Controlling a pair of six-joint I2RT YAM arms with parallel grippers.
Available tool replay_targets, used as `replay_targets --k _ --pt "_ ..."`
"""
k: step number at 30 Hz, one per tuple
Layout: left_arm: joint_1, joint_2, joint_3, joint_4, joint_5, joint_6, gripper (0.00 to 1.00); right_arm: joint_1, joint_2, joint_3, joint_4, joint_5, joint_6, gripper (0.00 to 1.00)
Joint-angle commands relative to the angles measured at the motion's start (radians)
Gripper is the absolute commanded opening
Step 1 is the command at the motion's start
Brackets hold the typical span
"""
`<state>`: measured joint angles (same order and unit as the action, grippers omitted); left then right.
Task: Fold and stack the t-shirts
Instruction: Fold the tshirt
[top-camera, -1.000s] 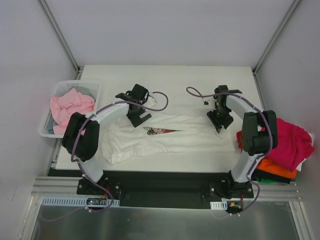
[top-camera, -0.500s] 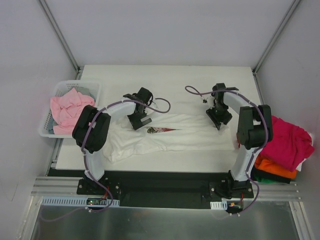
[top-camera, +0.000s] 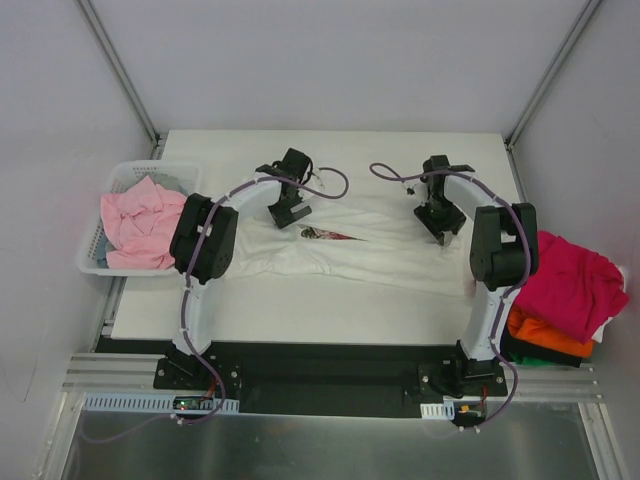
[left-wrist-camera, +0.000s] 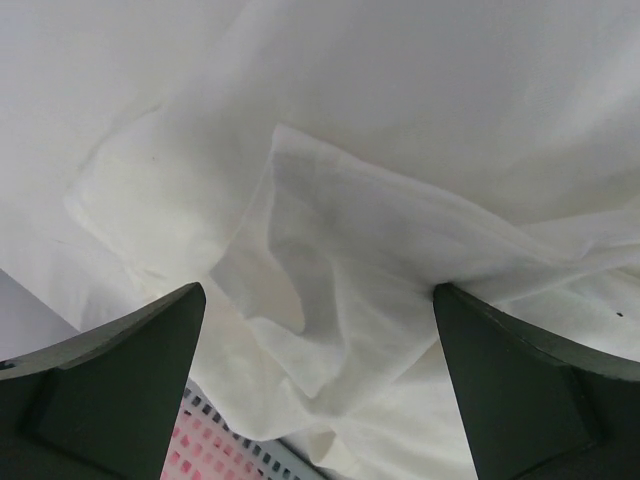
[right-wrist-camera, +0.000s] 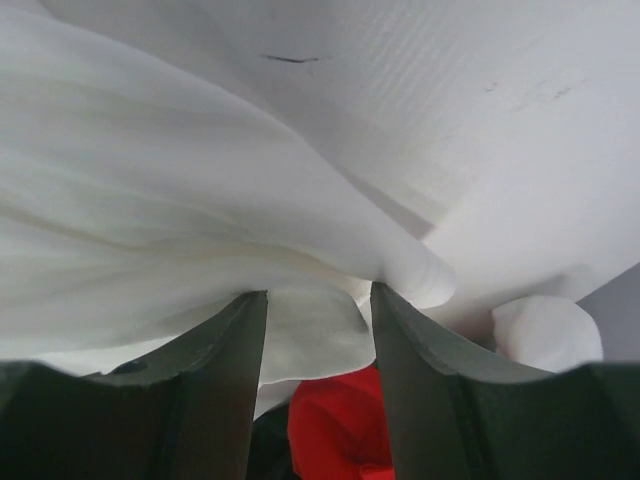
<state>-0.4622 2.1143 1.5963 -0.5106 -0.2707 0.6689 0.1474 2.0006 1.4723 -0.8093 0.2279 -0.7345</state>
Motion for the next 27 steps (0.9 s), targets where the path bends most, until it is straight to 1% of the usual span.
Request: replay_targets --k 1,2,5,8,12,16,21,24,27 --pt "0.049 0.098 0.111 0.064 -0.004 0.020 0.99 -0.008 0.000 0.048 0.002 0.076 -0.011 0.49" --pt "0.056 0.111 0.152 0.064 -0.005 0.017 0.99 -0.008 -0.002 0.048 0.005 0.086 -0.009 0.49" --pt "0.072 0.142 0.194 0.063 -0.019 0.024 0.99 -0.009 -0.013 0.045 0.009 0.094 -0.008 0.49" --pt "0.077 0.125 0.188 0.064 -0.016 0.024 0.99 -0.009 -0.043 0.023 -0.007 0.067 0.010 0.49" --pt "0.074 0.031 0.171 0.061 0.025 -0.012 0.99 0.006 -0.095 -0.023 -0.025 0.018 0.040 0.49" --pt "0.060 -0.060 0.145 0.061 0.074 -0.041 0.99 0.040 -0.157 -0.055 -0.034 0.007 0.060 0.49" --pt "0.046 -0.197 0.105 0.063 0.191 -0.132 0.99 0.083 -0.183 -0.070 -0.042 0.004 0.078 0.50" --pt "0.046 -0.232 0.103 0.067 0.235 -0.175 0.99 0.098 -0.180 -0.075 -0.039 0.005 0.084 0.50" --pt "0.050 -0.199 0.126 0.087 0.225 -0.178 0.99 0.106 -0.171 -0.078 -0.033 0.004 0.089 0.49"
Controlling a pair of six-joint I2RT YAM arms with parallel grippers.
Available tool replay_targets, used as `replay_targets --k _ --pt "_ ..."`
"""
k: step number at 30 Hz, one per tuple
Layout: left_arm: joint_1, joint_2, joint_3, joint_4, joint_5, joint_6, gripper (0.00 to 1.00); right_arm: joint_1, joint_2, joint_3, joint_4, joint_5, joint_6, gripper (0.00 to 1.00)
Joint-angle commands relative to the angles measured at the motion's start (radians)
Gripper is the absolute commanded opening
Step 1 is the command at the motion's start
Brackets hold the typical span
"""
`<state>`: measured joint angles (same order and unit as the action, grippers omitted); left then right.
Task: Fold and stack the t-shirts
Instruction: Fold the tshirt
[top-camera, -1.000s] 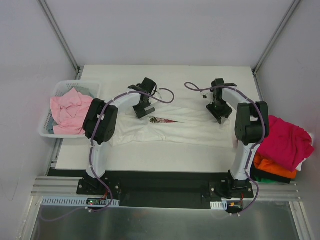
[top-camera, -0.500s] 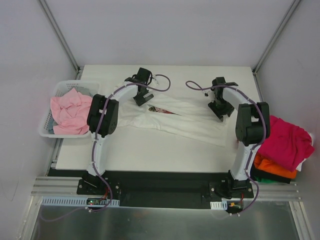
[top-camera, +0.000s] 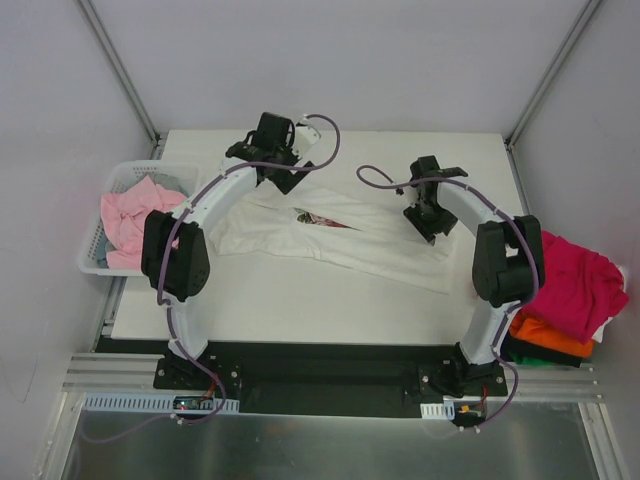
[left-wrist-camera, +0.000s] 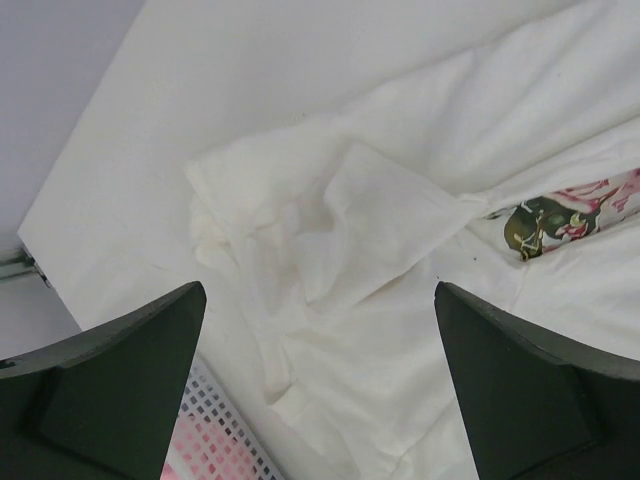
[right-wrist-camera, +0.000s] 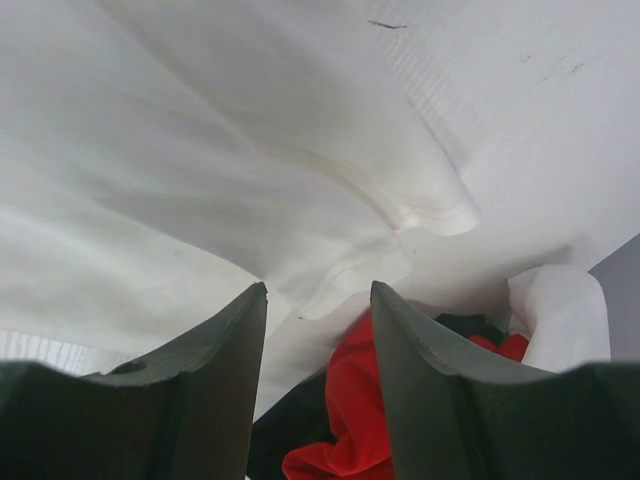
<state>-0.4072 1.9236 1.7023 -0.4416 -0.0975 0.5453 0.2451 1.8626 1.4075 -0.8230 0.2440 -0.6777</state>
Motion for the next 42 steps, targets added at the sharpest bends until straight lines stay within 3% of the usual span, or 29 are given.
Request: replay_targets --k 1,17,34,37,42 --pt "-0.007 0.008 0.031 0.023 0.050 -0.053 0.99 0.010 -0.033 -0.015 -0.018 -0.014 0.033 0.49" --pt "0.019 0.264 0.181 0.106 0.059 -0.065 0.97 0.017 -0.079 -0.076 0.002 -0.021 0.032 0.49" --pt "0.028 0.380 0.221 0.122 0.025 -0.056 0.92 0.019 -0.092 -0.096 -0.005 -0.025 0.033 0.48" --pt "0.033 0.388 0.220 0.126 0.019 -0.051 0.90 0.019 -0.094 -0.097 -0.004 -0.031 0.035 0.48" --pt "0.041 0.397 0.220 0.130 0.010 -0.054 0.75 0.019 -0.091 -0.108 -0.001 -0.032 0.033 0.48"
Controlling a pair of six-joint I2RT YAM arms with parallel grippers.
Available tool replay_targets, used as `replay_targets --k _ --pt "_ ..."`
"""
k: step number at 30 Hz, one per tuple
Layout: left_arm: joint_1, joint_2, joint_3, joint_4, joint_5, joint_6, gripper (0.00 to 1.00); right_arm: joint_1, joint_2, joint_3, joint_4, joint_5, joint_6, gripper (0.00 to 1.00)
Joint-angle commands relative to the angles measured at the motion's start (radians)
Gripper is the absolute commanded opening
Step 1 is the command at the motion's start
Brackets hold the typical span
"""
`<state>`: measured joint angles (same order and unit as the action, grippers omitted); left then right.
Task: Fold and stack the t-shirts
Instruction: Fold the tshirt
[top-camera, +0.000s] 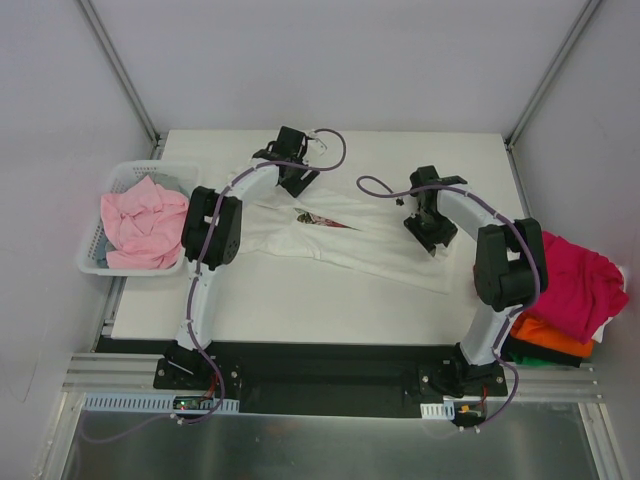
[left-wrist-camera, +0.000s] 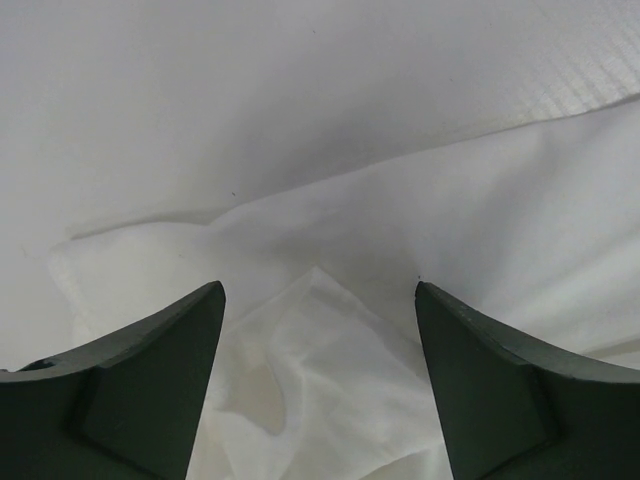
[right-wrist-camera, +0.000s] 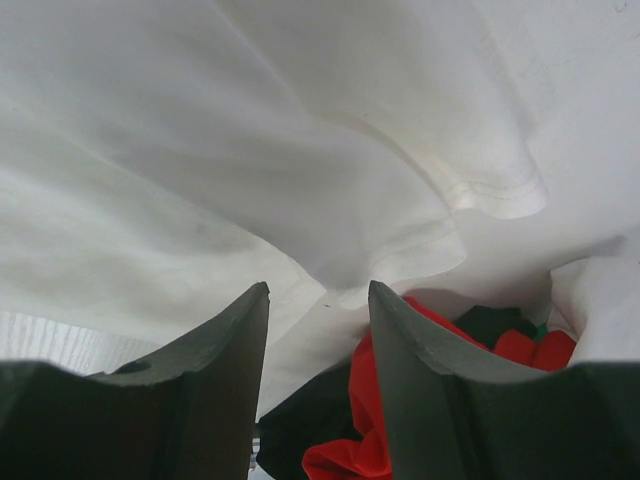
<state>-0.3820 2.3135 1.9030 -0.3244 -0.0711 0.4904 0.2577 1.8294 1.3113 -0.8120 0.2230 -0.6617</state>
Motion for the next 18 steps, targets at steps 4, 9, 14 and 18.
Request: replay_targets --k 4,9,14,18 --pt "0.022 0.006 -0.001 0.016 -0.018 -0.007 0.63 0.006 -0.059 -0.015 -0.009 -0.013 0.017 0.47" --pt "0.032 0.001 -0.041 0.018 -0.012 -0.006 0.56 0.006 -0.055 -0.018 -0.010 -0.016 0.017 0.47" --pt "0.037 0.001 -0.065 0.019 0.008 -0.003 0.40 0.006 -0.045 -0.014 -0.013 -0.022 0.019 0.47" --pt "0.037 0.000 -0.074 0.019 0.017 -0.004 0.21 0.008 -0.045 -0.011 -0.016 -0.021 0.020 0.47"
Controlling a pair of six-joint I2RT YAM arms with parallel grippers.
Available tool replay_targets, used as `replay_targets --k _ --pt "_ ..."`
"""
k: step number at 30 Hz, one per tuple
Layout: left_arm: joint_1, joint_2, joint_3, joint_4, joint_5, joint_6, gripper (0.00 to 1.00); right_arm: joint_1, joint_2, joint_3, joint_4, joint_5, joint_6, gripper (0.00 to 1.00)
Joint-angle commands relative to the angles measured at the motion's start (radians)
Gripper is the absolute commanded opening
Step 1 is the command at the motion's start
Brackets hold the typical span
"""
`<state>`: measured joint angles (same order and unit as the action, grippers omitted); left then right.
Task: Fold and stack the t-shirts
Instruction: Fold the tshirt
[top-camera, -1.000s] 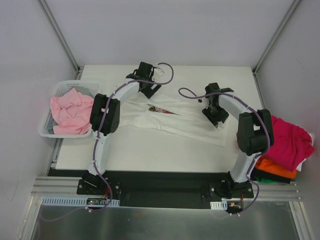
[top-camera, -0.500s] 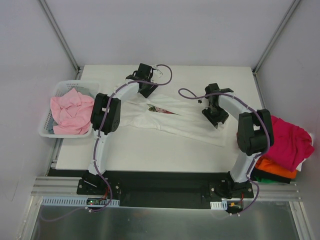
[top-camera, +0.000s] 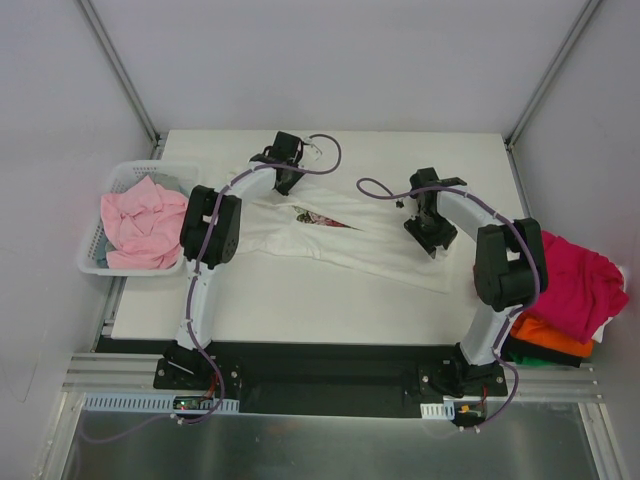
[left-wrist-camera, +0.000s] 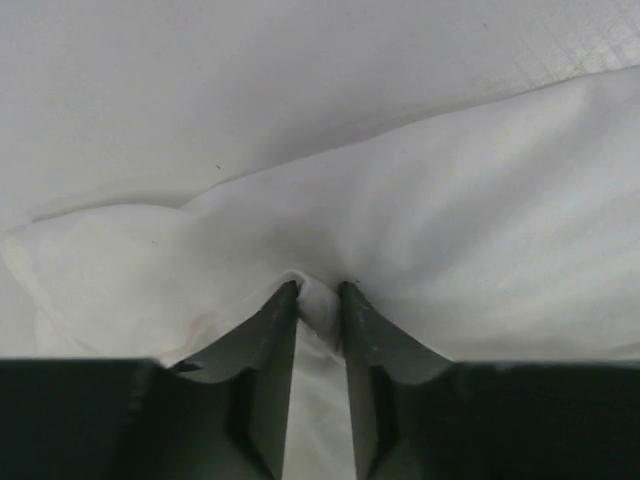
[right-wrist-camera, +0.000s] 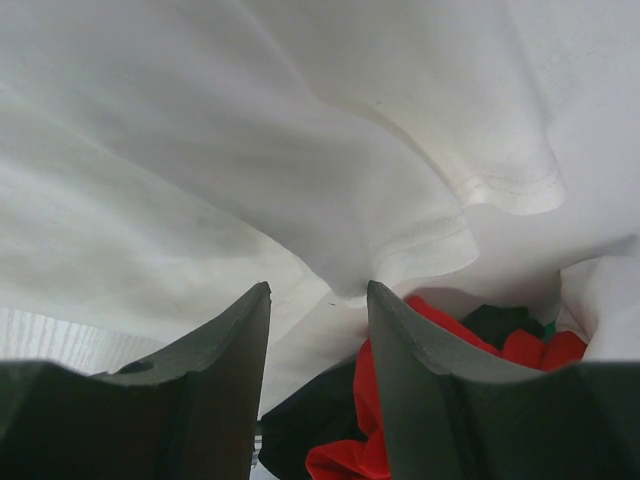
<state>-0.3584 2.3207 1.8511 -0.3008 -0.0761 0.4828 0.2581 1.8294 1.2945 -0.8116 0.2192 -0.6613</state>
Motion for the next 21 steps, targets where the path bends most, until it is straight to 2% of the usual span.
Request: replay_targets --k 1,2,8,14,21 --pt "0.013 -0.014 -0.024 -0.004 0.022 0.002 0.14 0.007 -0.045 0.005 -0.018 -0.014 0.020 0.47" --pt "0.012 -0.017 -0.026 -0.004 0.021 0.000 0.00 0.009 -0.045 0.006 -0.018 -0.014 0.019 0.47" --pt "0.004 -0.089 -0.075 -0.004 -0.011 0.002 0.00 0.009 -0.044 0.000 -0.020 -0.012 0.019 0.47" --pt "-0.019 -0.221 -0.200 -0.004 -0.079 0.013 0.00 0.012 -0.042 -0.003 -0.018 -0.018 0.019 0.47" --pt "-0.043 -0.307 -0.251 -0.004 -0.145 0.008 0.00 0.021 -0.042 -0.004 -0.020 -0.021 0.020 0.46"
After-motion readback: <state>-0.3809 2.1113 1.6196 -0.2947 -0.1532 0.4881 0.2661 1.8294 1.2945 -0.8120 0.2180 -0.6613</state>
